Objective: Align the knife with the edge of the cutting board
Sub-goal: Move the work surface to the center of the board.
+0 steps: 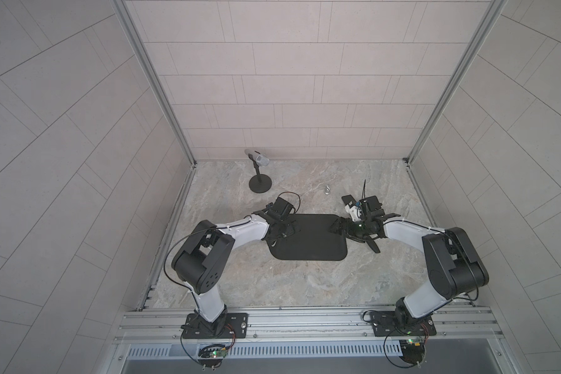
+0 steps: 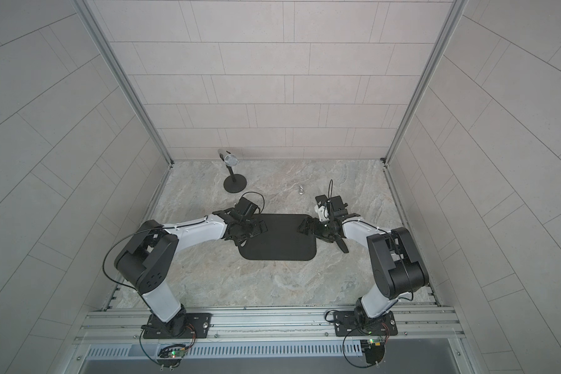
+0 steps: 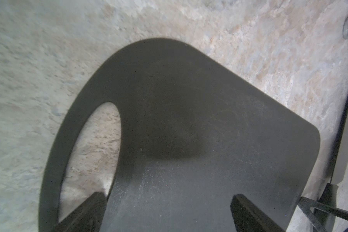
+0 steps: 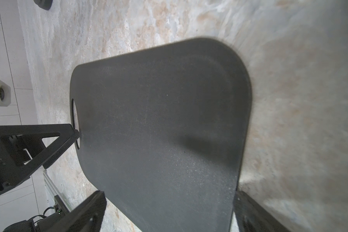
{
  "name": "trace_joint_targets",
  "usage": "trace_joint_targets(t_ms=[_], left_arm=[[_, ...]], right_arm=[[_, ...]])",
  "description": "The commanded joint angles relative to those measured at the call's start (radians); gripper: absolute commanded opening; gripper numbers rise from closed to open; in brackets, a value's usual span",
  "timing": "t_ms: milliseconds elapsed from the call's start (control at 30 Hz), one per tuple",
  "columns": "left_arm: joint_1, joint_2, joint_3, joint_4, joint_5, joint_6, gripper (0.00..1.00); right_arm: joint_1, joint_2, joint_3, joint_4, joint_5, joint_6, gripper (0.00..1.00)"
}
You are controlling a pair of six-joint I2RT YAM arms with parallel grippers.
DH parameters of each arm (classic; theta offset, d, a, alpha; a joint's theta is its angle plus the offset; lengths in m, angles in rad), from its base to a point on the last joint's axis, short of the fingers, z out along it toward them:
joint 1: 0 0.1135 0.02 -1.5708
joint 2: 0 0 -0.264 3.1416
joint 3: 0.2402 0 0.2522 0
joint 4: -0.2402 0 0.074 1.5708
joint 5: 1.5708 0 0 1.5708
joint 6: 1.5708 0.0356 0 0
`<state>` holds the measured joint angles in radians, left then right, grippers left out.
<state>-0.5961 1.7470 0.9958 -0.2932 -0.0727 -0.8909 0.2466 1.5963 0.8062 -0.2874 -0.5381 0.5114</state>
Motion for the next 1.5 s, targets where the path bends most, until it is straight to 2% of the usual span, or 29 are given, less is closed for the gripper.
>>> trace_joint_targets(t_ms=[0,967,1467], left_arm=[[-0.036,0.071,-0.027,-0.073,0.132,-0.032,1.0],[0.001,0.041,0.067,-0.163,0.095,0.009,1.0],[0.012,-0.047,0.142,-0.239,0.074,0.06,1.0]], right_arm=[[0.005,0.033,-0.021,-0.107,0.031,-0.002,1.0],[-0.007,-0.014,0.039,-0.22,0.104,-0.009,1.0],[-0.006,-0.106,0.179,-0.392,0.211,-0.038,1.0]])
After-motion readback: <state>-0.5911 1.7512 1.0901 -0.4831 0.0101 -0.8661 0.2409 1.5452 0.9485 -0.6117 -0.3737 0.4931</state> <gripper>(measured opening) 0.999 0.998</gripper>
